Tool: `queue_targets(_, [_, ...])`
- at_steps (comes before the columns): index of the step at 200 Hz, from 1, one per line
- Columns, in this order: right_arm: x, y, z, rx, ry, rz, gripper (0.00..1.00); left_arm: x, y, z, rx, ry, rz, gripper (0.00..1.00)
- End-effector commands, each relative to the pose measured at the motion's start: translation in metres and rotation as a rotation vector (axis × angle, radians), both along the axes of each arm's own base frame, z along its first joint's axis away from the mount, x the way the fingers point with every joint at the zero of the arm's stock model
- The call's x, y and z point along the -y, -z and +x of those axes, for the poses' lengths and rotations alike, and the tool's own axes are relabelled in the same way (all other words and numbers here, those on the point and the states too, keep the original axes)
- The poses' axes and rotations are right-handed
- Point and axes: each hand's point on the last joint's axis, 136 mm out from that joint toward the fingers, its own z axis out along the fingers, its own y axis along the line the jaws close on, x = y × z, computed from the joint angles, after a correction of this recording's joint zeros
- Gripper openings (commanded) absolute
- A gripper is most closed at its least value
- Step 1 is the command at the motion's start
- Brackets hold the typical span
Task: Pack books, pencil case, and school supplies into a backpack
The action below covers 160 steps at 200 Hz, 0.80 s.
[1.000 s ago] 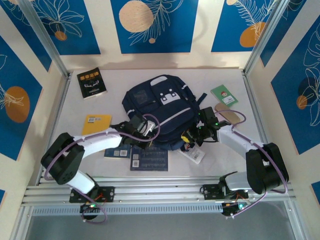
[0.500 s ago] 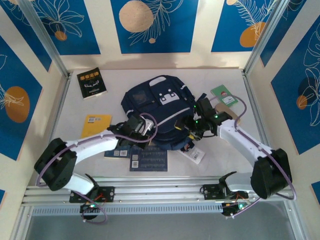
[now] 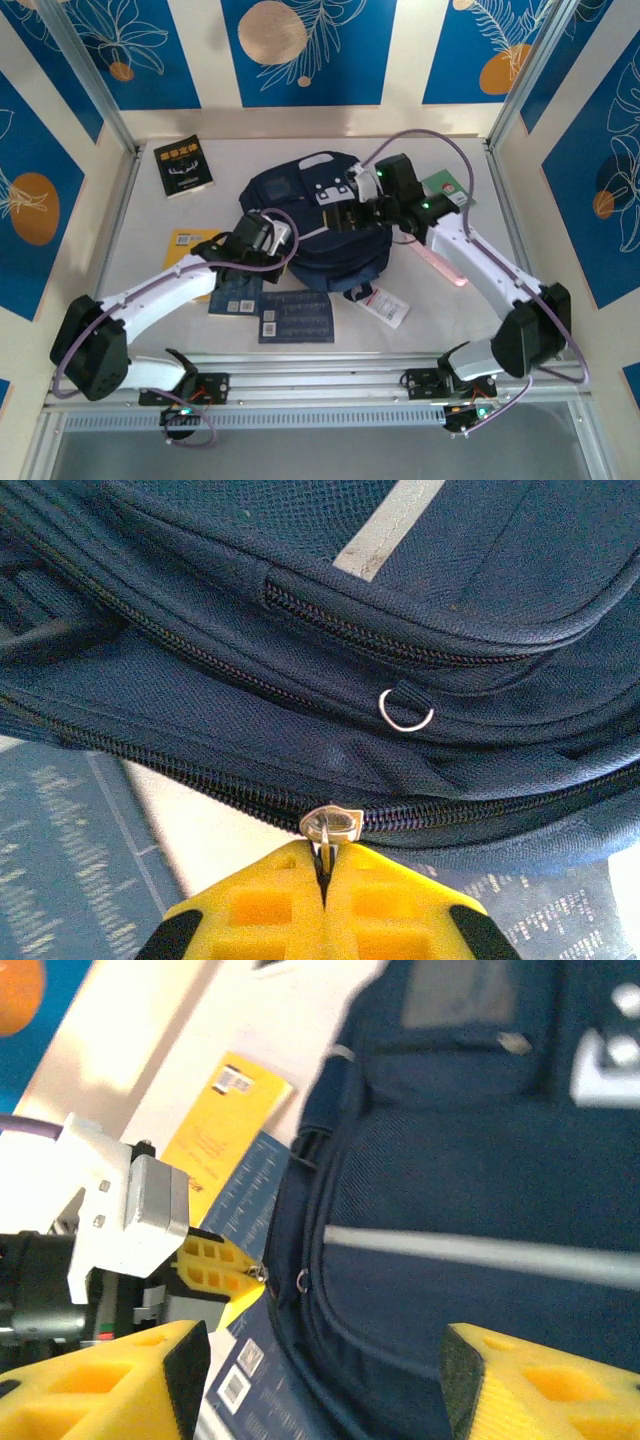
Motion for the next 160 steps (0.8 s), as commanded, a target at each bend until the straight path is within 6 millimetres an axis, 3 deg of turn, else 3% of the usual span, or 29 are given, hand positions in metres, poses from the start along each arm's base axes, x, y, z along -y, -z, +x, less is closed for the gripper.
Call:
queue_targets(1, [-0.035,-0.019,0.017,0.155,-0.317,0.063,0.61,-0.023,-0.032,0.01,0.045,-0.033,-0.008,0.0])
queue_targets(37, [-0.054,0.009,0.038,0.113,-0.482,0.058,0.65,-0.037,-0.025,0.005,0.002,-0.043,-0.011,0.0])
queue_targets(74, [-0.068,0.045,0.045,-0.004,-0.598,0.048,0.67,-0.048,-0.017,0.001,-0.026,-0.054,-0.007,0.0])
queue_targets(126, [-0.087,0.093,0.04,-0.14,-0.635,0.055,0.69,-0.057,-0.01,0.002,-0.044,-0.065,0.006,0.0])
queue_targets(160, [-0.098,0.101,0.017,-0.199,-0.692,0.073,0.66,-0.06,-0.007,0.003,-0.045,-0.073,0.007,0.0])
